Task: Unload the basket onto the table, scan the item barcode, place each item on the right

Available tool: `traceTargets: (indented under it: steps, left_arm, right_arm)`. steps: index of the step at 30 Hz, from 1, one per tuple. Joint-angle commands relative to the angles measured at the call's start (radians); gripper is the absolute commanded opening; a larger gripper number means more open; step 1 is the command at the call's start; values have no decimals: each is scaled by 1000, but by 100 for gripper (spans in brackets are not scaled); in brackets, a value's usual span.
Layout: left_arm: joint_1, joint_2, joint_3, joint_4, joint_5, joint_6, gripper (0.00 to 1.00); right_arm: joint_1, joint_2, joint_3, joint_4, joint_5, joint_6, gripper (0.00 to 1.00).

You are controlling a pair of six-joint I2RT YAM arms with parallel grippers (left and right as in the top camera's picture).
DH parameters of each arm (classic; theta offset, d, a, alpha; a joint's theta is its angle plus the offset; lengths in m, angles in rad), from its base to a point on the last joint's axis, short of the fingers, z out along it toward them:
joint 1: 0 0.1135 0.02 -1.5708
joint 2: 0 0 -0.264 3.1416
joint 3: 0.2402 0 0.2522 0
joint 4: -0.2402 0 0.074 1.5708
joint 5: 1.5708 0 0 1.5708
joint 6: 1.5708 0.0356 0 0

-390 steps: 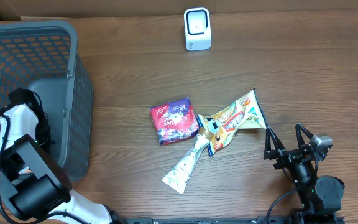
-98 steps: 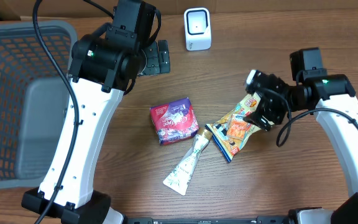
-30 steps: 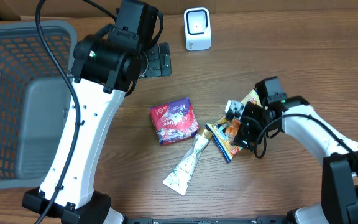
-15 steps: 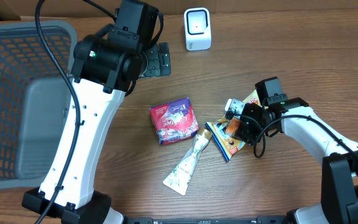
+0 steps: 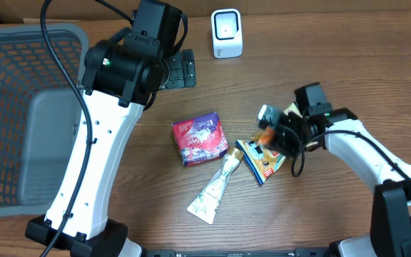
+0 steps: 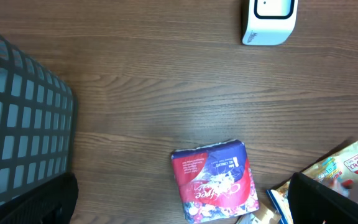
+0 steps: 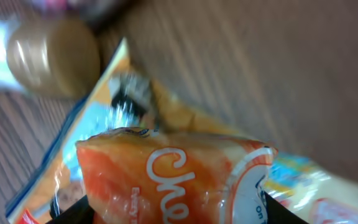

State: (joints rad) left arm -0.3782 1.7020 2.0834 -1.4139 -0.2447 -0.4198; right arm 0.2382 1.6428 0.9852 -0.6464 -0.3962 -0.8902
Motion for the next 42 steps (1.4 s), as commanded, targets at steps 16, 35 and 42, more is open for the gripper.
traceTargets:
  steps: [16,35,42]
  left_arm:
    - [-2,-23,13,0,-102,-6,100]
    - [-2,-22,13,-4,-102,-6,100]
    - [-2,-22,13,-4,-102,-6,100]
  right_arm:
    - [-136,-50,411,35,-674,188,54]
    - [-136,-50,465,171,-1174,353,49]
    - [-131,-49,463,168,-1174,337,49]
